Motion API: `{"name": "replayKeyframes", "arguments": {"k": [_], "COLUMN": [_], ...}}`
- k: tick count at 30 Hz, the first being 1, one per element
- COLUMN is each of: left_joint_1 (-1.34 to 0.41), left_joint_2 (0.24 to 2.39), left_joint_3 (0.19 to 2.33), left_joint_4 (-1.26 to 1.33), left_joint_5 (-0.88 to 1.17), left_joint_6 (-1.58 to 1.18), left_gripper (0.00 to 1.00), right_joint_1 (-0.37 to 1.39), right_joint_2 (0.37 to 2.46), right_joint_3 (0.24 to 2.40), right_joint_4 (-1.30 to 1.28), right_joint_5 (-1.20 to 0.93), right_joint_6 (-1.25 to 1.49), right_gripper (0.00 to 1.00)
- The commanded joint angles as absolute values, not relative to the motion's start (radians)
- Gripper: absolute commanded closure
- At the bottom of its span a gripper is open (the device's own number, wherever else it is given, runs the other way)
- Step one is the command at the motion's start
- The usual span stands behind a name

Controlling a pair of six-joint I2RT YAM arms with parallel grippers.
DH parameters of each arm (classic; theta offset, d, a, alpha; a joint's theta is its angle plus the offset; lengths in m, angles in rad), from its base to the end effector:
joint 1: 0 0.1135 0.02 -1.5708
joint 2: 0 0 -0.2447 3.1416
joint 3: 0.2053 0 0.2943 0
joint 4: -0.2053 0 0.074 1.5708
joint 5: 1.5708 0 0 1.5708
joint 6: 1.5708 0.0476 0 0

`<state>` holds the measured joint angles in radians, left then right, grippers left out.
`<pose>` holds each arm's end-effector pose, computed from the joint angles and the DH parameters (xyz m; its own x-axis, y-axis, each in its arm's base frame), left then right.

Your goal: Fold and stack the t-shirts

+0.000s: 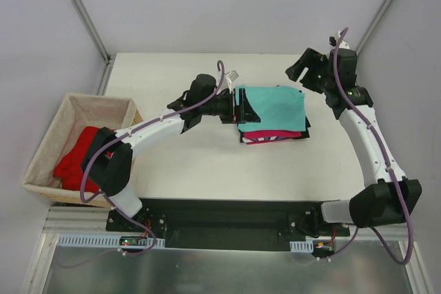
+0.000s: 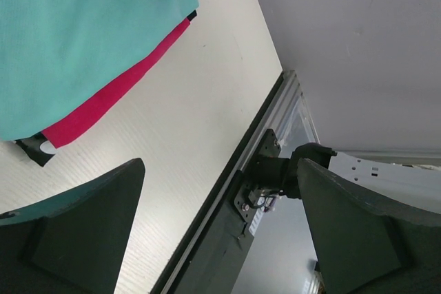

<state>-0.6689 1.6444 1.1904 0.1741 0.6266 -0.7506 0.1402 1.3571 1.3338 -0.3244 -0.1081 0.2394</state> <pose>0.3211 -0.2894 0.2540 -0.8027 -0.0698 -0.5923 0.5428 0.3260 -0.7740 0.3672 0.0570 0.3646 -0.3845 0.1838 -0.9046 -0.1525 0.9539 0.2586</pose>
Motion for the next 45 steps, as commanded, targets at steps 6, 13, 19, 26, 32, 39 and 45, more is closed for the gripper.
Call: {"name": "replayKeyframes", "arguments": {"k": [6,13,19,26,32,39,45], "left_joint_1": [-0.678,-0.595,-0.560,-0.394,-0.313,-0.180,-0.107], "left_joint_2": [1.508,1.344,1.226,1.075,1.009,0.948,0.928], "left_joint_3": [1.129,1.143,1.365,1.329,1.230,1.147,1.175], "left_joint_4": [0.005,-0.242,-0.697,-0.919,-1.020,-1.026,-1.034], "left_joint_5": [0.422,0.299,-0.150,-0.260,-0.321,-0.365,-0.414], "left_joint_6": [-0.669,-0.621,-0.488,-0.471,-0.468,-0.436,-0.397], "left_gripper": [0.06,0.06,0.05,0.02,0.01,0.01,0.01], "right_joint_1": [0.299,0.376,0.402,0.437,0.448,0.448,0.448], "right_joint_2": [1.399,1.428,1.453,1.459,1.453,1.427,1.411], "right_joint_3": [1.332,1.229,1.129,1.060,1.022,0.983,0.956], "right_joint_4": [-0.431,-0.350,-0.275,-0.232,-0.210,-0.201,-0.193], "right_joint_5": [-0.075,-0.074,-0.090,-0.095,-0.089,-0.087,-0.092], "right_joint_6": [0.195,0.187,0.202,0.204,0.201,0.184,0.179], "right_gripper": [0.21,0.21,0.21,0.22,0.22,0.22,0.22]}}
